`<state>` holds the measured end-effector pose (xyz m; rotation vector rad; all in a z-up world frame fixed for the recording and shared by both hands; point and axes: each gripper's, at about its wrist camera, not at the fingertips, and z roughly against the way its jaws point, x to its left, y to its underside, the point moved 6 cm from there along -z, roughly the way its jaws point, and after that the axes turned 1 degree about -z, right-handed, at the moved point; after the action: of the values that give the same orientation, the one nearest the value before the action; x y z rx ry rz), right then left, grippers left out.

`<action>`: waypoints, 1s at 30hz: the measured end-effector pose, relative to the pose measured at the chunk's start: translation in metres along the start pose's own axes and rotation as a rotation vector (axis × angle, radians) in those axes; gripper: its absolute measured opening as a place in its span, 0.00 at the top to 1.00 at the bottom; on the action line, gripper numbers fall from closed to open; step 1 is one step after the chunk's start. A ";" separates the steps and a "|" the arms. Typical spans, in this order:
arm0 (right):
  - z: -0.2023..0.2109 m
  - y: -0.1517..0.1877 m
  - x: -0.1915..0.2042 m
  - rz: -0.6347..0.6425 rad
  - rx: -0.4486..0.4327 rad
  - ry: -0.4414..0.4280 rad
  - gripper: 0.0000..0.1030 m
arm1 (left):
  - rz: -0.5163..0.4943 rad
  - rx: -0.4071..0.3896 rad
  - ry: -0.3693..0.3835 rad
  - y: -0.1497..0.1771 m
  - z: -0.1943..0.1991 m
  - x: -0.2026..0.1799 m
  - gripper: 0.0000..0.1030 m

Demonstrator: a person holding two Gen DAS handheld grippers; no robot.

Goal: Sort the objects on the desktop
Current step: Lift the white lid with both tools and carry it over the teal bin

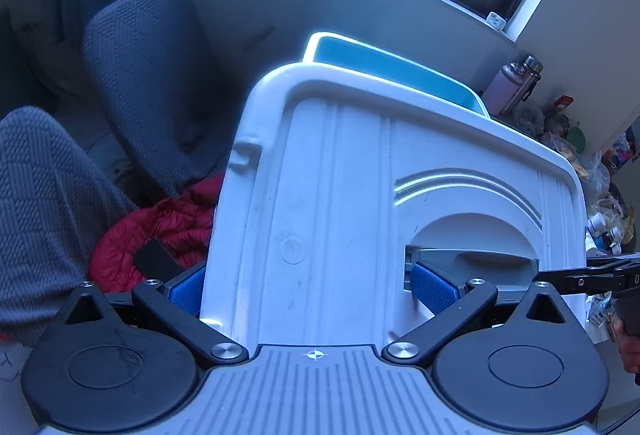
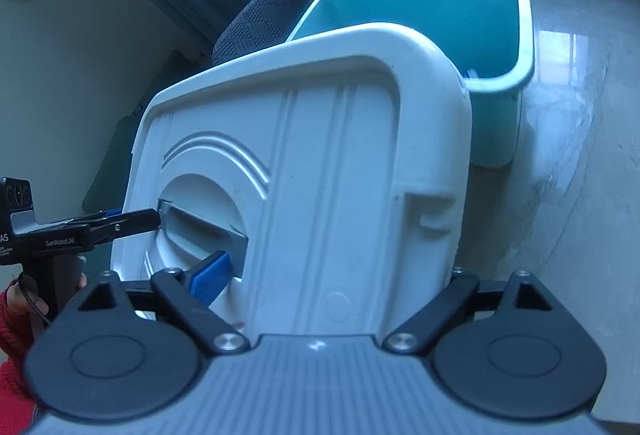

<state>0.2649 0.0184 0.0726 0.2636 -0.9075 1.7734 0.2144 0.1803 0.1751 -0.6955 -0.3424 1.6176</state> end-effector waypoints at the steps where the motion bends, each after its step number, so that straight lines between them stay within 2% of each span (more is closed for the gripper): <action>1: 0.002 -0.003 -0.005 -0.002 -0.004 0.002 0.11 | -0.005 -0.001 0.003 -0.006 -0.003 0.000 0.00; 10: 0.009 -0.007 -0.010 -0.002 -0.016 0.017 0.11 | -0.012 0.000 0.021 -0.049 -0.023 0.003 0.00; 14: 0.012 -0.018 -0.025 0.000 -0.021 0.021 0.11 | -0.013 -0.009 0.026 -0.067 -0.035 0.000 0.00; 30: 0.086 -0.105 -0.146 0.007 -0.036 0.042 0.11 | -0.015 -0.024 0.039 -0.162 -0.105 -0.038 0.00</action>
<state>0.3949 -0.1309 0.0953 0.1998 -0.9108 1.7606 0.4079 0.1547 0.1987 -0.7404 -0.3382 1.5855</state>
